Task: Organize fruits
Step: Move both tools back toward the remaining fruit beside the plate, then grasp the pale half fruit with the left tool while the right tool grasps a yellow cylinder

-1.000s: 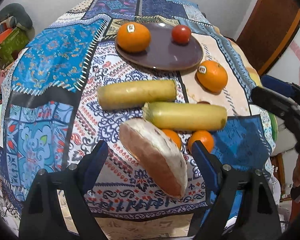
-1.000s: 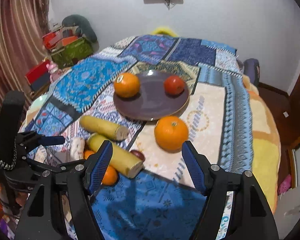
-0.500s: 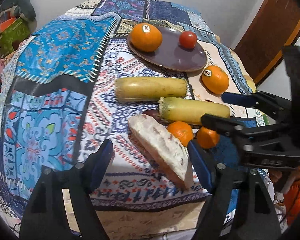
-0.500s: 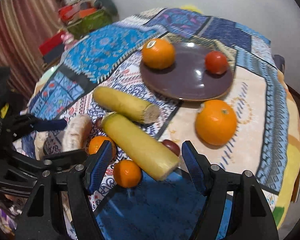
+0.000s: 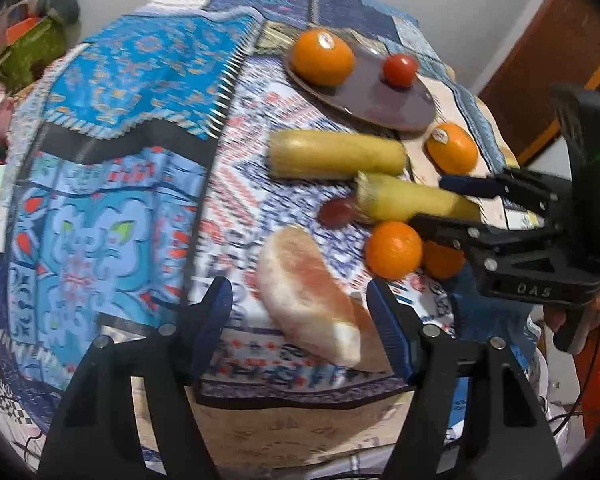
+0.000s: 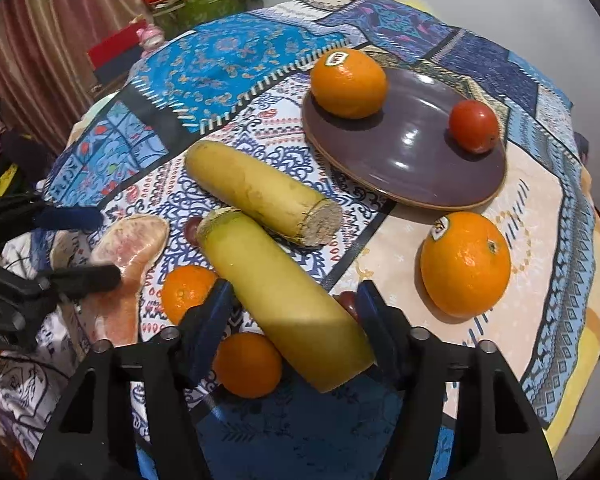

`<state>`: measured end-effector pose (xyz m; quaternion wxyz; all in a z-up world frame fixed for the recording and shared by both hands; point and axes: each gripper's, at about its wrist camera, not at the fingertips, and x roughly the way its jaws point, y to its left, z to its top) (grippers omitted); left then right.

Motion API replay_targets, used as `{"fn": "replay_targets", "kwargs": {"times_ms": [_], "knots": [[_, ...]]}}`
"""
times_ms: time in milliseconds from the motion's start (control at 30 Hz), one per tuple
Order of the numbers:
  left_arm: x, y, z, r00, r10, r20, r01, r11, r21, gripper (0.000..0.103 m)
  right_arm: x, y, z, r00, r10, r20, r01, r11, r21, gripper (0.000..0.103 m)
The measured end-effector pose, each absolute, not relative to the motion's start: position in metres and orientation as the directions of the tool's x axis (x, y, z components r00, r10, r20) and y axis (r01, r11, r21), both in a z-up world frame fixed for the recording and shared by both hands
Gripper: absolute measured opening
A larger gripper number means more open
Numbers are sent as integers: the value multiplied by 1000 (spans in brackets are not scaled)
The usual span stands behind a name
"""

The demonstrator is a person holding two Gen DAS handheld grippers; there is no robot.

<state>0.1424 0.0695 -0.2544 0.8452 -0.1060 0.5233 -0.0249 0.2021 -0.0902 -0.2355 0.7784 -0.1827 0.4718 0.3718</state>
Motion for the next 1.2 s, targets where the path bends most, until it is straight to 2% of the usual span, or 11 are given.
{"fn": "replay_targets", "kwargs": {"times_ms": [67,167,300,400,533,667,933,1000,1067,1100,1200], "knots": [[145,60,-258,440,-144,-886,-53,981,-185,70,202,-91,-235,272,407,-872,-756,651,68,54],[148,49,-261,439,-136,-888,-50,983,-176,82,200,-94,-234,273,402,-874,-763,644,58,48],[152,45,-264,455,-114,-883,-56,986,-156,82,202,-109,-234,273,409,-871,-741,666,81,43],[157,45,-263,466,-114,-877,-50,987,-155,73,204,-127,-233,295,400,-867,-703,706,87,38],[163,51,-262,470,-120,-875,-36,987,-155,46,206,-157,-234,328,370,-869,-633,769,89,36],[172,58,-262,464,-141,-875,-16,986,-168,42,201,-184,-236,342,361,-868,-577,809,109,37],[182,60,-260,440,-131,-888,-1,989,-147,42,189,-193,-238,329,355,-875,-576,810,112,38],[178,60,-260,429,-136,-893,-9,988,-155,44,192,-189,-240,319,351,-880,-587,802,108,40],[173,58,-261,424,-136,-895,-6,988,-153,56,196,-185,-243,310,354,-883,-596,796,110,41],[169,55,-262,421,-133,-897,-1,989,-147,59,200,-182,-245,304,356,-883,-599,792,113,42],[163,43,-268,422,-90,-902,25,996,-88,62,206,-174,-251,295,356,-886,-608,786,113,44]]}}
